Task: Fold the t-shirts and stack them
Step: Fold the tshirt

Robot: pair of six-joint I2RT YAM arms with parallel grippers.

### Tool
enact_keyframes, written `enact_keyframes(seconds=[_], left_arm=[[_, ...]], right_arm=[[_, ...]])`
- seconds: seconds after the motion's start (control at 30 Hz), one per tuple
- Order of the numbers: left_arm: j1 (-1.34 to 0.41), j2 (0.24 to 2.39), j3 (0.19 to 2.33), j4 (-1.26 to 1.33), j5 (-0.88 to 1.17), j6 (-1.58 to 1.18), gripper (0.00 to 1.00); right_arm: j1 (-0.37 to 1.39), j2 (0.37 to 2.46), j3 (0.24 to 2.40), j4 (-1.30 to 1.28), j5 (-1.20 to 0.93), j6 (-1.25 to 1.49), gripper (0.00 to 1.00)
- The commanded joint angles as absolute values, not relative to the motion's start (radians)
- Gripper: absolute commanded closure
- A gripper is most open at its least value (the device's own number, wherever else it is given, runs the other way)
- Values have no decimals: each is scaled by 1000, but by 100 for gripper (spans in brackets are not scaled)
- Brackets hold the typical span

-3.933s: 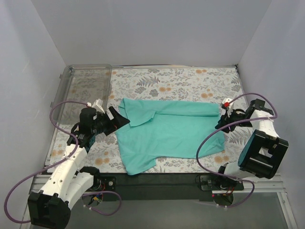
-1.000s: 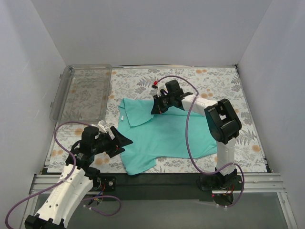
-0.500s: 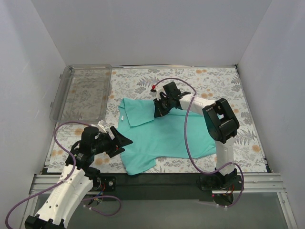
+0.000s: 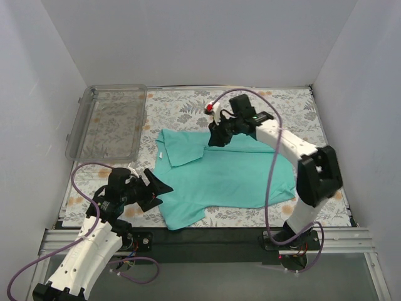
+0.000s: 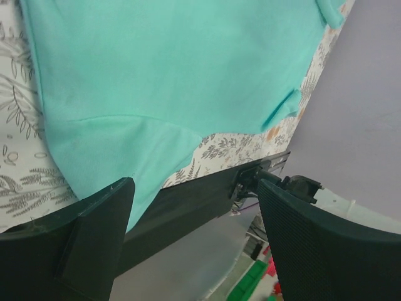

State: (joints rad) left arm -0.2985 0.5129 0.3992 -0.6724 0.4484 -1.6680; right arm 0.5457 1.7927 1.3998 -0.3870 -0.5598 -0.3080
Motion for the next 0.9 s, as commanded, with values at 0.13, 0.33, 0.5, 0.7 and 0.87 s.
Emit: enact_keyframes(seconds=[0.13,0.33,0.5,0.7,0.87], left_arm=[[-304,627,376,-875,488,-1847,29],[-304,716,419,-980,472,-1801,30],[-333,745,402,-983,479,-1819,32],[-345,788,365,-885,520,-1835,43],[-374,834,362,-827,520,-1832,47]], right_arm=[[391,1384,1049,-635,-660,-808,59],[140,1177,812,-666,-608,-920,52],[51,1089,726,-683,-549,-953,50],[35,1062,698,-701,-549,-959,50],[32,1069,698,-703,-560,-950,50]])
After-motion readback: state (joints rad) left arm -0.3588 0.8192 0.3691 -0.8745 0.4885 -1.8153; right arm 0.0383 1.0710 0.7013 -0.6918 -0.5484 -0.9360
